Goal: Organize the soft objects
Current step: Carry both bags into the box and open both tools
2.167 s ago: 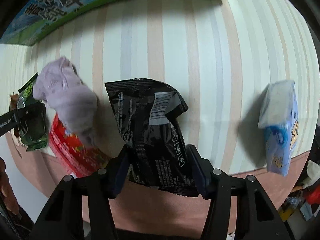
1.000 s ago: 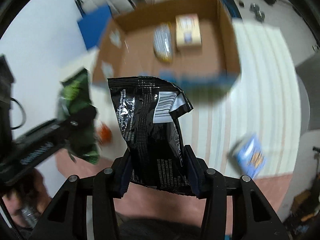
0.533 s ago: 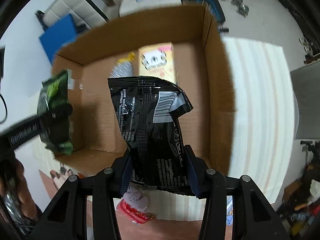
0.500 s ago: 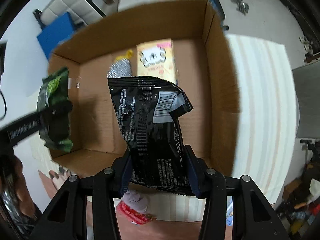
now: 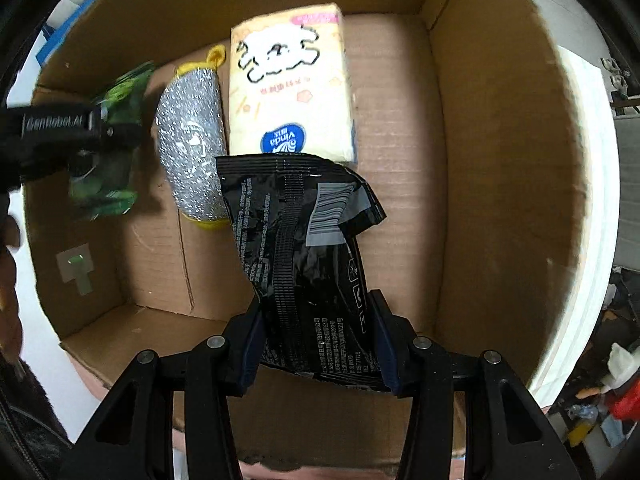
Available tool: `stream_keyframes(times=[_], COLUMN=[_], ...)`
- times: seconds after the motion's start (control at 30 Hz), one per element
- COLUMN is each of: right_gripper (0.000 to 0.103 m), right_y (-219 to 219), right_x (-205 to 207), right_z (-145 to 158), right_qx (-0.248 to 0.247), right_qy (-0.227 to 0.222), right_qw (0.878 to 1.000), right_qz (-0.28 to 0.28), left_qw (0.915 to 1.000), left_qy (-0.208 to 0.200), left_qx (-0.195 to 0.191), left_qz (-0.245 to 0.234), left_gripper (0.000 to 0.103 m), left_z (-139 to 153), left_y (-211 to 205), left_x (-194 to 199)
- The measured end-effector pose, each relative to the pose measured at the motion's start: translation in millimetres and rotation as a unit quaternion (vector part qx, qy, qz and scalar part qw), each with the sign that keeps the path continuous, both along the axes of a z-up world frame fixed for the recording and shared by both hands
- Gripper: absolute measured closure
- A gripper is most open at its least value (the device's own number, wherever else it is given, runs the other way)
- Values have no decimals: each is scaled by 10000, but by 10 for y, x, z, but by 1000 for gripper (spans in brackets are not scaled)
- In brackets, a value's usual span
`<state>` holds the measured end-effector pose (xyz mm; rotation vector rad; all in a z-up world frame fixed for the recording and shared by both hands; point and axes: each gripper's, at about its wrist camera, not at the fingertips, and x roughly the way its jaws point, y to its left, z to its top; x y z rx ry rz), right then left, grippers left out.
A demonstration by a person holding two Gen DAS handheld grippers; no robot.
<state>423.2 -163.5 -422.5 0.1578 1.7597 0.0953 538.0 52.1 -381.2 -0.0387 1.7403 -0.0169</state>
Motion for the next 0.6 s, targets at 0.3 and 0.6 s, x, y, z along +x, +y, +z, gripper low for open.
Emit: stream_keyframes(times=[0.3,0.6], right_gripper=[29,0], right_y=[24,91], right_x=[97,9], right_z=[114,556], right_qx=[-30,-204], right_qy=[-31,-590], right_qw=[10000,9977], right_qz=[-7,278], left_qw=[9996,9965], left_qy=[-122,-820], left_qx=[-174,-182], left_qz=[163,44], left_gripper=[31,6], left_z=[236,814], left_y=[63,112], left_x=[8,-446])
